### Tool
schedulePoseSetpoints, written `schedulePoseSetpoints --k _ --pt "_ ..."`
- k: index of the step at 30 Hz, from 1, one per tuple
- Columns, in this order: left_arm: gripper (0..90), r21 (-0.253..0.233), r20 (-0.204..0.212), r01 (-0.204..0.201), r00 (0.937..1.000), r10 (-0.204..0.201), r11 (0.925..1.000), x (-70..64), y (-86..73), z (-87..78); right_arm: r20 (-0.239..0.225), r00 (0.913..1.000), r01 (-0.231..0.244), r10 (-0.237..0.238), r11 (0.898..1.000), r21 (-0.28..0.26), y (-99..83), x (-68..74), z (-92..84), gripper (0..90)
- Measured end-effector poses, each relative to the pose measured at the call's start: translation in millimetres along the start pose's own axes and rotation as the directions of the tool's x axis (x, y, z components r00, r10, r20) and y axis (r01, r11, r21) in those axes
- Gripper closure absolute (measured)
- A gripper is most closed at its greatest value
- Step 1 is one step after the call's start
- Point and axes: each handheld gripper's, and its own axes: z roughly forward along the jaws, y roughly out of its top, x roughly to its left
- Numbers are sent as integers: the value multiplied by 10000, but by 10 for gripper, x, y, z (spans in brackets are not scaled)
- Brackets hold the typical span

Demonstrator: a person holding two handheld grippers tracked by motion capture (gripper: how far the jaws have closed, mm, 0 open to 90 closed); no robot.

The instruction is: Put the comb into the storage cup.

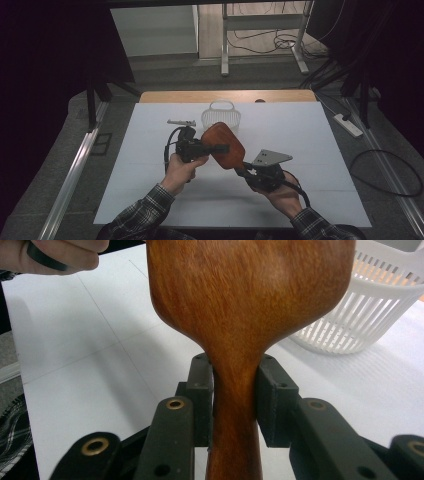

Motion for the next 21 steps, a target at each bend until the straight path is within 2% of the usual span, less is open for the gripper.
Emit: schedulePoseSetpoints --k 3,8,10,13,15,21 --pt "551 -14 -89 -152 9998 152 9999 -38 18 -7 38 10000 85 -85 10000 10 -6 -5 9 652" --pt "548 -123 -299 -173 9994 169 9998 -44 25 -32 -64 9997 239 -238 9996 176 -14 0 28 534" --pt "547 -127 -503 -250 9984 244 9996 -46 29 -45 -155 9997 198 -194 9995 258 -14 -5 35 501" --pt "543 -82 -859 -500 9951 492 9987 -64 37 -62 -629 9979 -102 130 9989 449 -12 -40 41 449" --pt "541 -101 -918 -523 9945 511 9986 -67 38 -67 -794 9962 -320 362 9981 530 -16 -70 38 418" --pt "539 -114 -1133 -598 9919 581 9981 -70 52 -98 -957 9913 -821 903 9929 861 -32 -148 20 336"
